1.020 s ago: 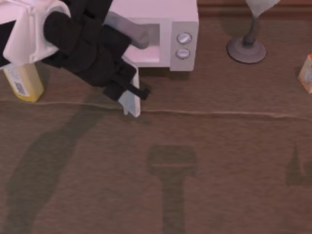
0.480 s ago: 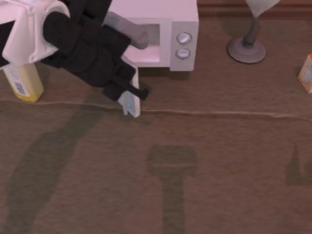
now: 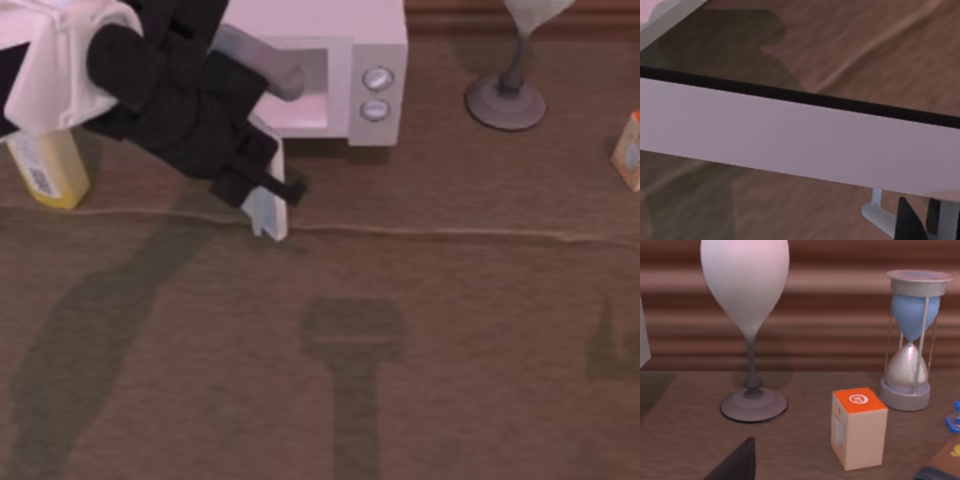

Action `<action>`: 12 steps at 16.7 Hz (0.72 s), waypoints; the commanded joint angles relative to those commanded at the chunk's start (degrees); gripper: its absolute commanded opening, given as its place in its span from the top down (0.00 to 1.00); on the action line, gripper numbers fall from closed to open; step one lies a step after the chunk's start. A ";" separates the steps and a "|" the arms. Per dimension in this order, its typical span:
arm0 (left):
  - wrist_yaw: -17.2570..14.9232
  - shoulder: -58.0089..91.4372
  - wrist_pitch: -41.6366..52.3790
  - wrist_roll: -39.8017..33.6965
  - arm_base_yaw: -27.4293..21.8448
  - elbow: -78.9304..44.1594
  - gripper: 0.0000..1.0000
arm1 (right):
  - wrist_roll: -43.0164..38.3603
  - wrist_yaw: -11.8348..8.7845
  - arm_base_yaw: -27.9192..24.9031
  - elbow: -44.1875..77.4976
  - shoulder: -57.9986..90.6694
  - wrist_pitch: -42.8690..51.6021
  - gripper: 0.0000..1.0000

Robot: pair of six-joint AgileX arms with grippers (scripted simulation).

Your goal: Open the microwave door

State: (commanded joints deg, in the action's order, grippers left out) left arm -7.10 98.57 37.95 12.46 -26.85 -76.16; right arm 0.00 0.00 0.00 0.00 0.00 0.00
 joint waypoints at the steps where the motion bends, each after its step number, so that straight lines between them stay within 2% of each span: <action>1: 0.00 0.00 0.00 0.00 0.00 0.00 1.00 | 0.00 0.00 0.00 0.00 0.00 0.00 0.00; 6: -0.75 -0.20 0.07 0.71 0.03 0.25 1.00 | 0.00 0.00 0.00 0.00 0.00 0.00 0.00; 12: -4.58 -2.21 1.31 8.35 3.28 2.33 1.00 | 0.00 0.00 0.00 0.00 0.00 0.00 0.00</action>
State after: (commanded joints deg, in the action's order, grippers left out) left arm -11.68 96.36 39.26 20.81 -23.57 -73.83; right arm 0.00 0.00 0.00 0.00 0.00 0.00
